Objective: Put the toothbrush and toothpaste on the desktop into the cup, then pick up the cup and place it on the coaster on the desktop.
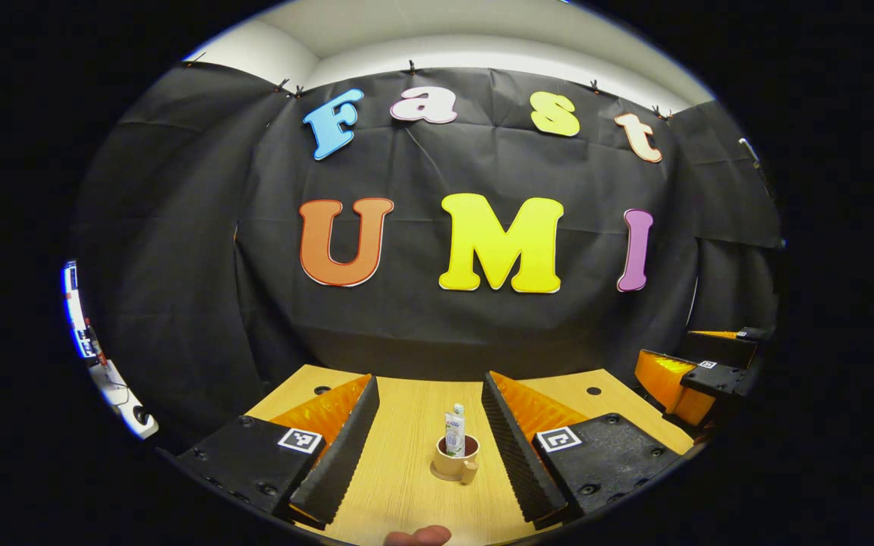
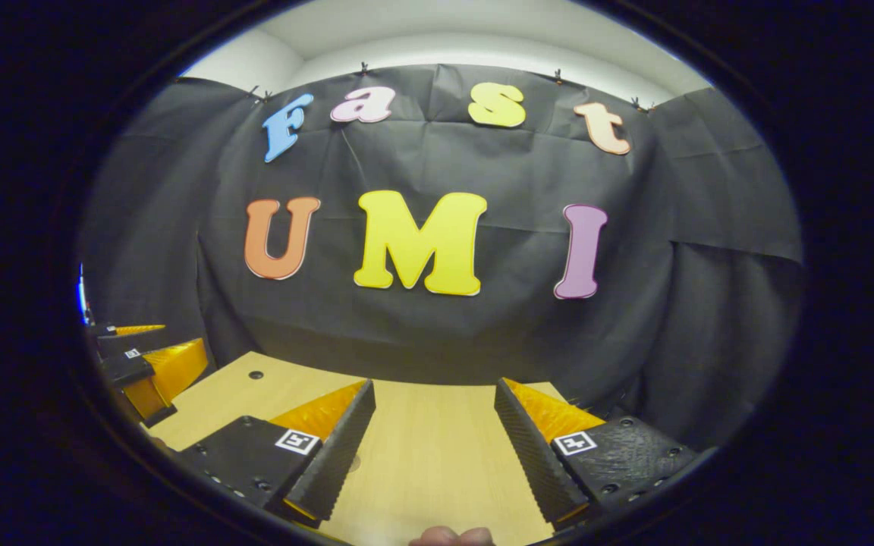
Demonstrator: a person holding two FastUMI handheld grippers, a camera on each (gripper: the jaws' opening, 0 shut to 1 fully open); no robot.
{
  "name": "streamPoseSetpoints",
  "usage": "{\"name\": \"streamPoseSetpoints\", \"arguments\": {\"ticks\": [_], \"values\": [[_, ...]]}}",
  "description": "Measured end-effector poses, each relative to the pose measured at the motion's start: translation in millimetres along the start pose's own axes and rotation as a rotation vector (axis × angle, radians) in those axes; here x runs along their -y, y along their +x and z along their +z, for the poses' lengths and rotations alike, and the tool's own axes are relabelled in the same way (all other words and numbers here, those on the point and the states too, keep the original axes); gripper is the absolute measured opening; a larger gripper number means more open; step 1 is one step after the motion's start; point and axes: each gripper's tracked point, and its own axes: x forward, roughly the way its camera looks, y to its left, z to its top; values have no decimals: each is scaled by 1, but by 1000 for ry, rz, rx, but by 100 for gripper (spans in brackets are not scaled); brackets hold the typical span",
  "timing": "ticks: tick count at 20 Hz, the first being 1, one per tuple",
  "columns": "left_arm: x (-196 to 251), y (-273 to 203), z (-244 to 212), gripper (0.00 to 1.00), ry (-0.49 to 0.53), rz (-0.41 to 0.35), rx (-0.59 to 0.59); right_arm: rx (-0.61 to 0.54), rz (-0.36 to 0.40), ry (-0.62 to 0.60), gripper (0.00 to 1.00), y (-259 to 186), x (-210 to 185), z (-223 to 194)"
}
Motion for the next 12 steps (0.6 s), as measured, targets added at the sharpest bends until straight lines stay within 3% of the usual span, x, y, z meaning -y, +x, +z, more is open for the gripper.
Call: {"name": "streamPoseSetpoints", "arguments": {"ticks": [12], "values": [[9, -6, 6, 87, 16, -2, 13, 13, 14, 13, 96, -13, 0, 3]]}}
